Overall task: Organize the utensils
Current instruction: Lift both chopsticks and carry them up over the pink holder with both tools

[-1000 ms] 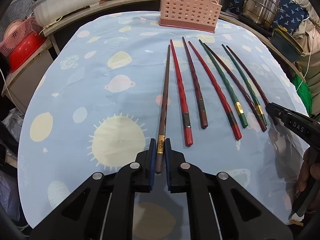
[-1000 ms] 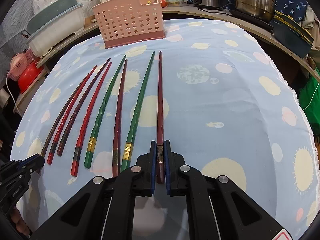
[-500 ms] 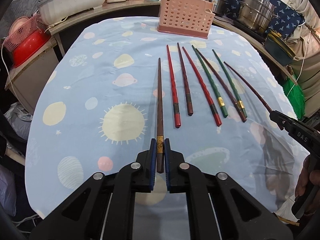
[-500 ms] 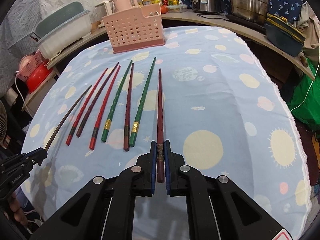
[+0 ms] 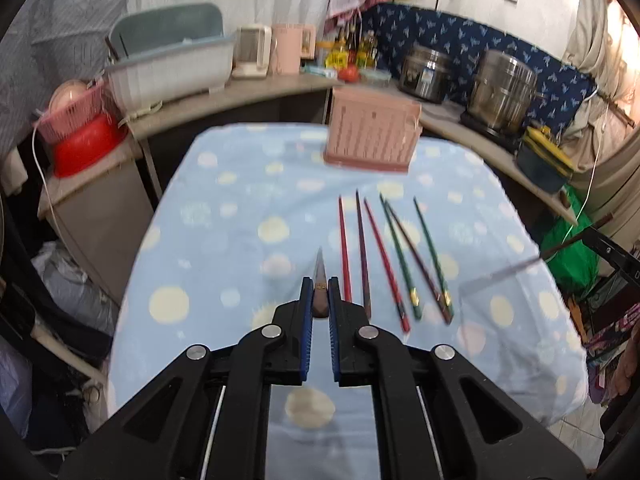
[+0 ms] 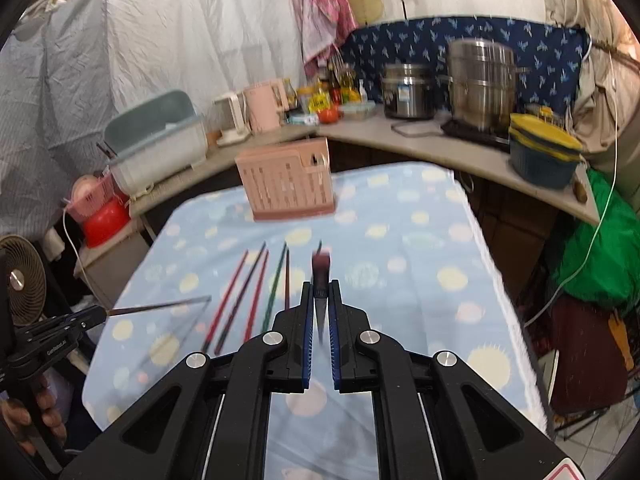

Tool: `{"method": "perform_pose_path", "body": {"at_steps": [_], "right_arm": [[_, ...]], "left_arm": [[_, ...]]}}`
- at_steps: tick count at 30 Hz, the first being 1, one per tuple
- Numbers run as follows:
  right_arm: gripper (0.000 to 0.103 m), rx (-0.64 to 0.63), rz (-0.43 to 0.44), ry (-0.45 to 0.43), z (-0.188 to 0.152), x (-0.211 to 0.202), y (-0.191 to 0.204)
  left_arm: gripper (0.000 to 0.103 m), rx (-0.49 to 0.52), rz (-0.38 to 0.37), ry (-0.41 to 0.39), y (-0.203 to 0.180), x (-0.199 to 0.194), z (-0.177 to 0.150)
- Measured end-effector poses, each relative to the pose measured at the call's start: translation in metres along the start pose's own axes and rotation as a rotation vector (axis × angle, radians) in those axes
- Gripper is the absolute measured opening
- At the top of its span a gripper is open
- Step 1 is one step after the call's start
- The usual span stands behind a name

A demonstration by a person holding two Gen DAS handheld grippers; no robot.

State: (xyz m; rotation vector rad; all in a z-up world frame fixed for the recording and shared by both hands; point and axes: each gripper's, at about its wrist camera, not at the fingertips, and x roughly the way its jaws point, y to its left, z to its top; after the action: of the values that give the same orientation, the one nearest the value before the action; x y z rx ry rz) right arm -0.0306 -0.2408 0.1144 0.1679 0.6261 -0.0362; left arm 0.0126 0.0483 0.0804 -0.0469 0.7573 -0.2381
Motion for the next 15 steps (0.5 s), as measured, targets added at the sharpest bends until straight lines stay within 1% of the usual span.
{"method": "perform_pose_path", "body": {"at_steps": [5,8,11,15], "right_arm": [[0.007,-0.007,0.024,-0.062,0.036,-0.009,0.001],[0.007,-0.007,0.036,-0.087,0.054,-0.006,0.003],[0.007,-0.01,0.051,-0.106,0.068,-0.002,0.005],[0.007,-0.012,0.06,-0.123,0.089,0.012,0.008]], "left_arm": [[0.007,-0.001,-0.003,-0.097,-0.001,-0.019,0.049],[0.007,0.006,-0.011,-0.145,-0.005,-0.026,0.077],[0.007,0.023,-0.006,-0.183,-0.011,-0.028,0.1],[0.007,0.033,-0.01,-0.209,-0.016,-0.022,0.13]]}}
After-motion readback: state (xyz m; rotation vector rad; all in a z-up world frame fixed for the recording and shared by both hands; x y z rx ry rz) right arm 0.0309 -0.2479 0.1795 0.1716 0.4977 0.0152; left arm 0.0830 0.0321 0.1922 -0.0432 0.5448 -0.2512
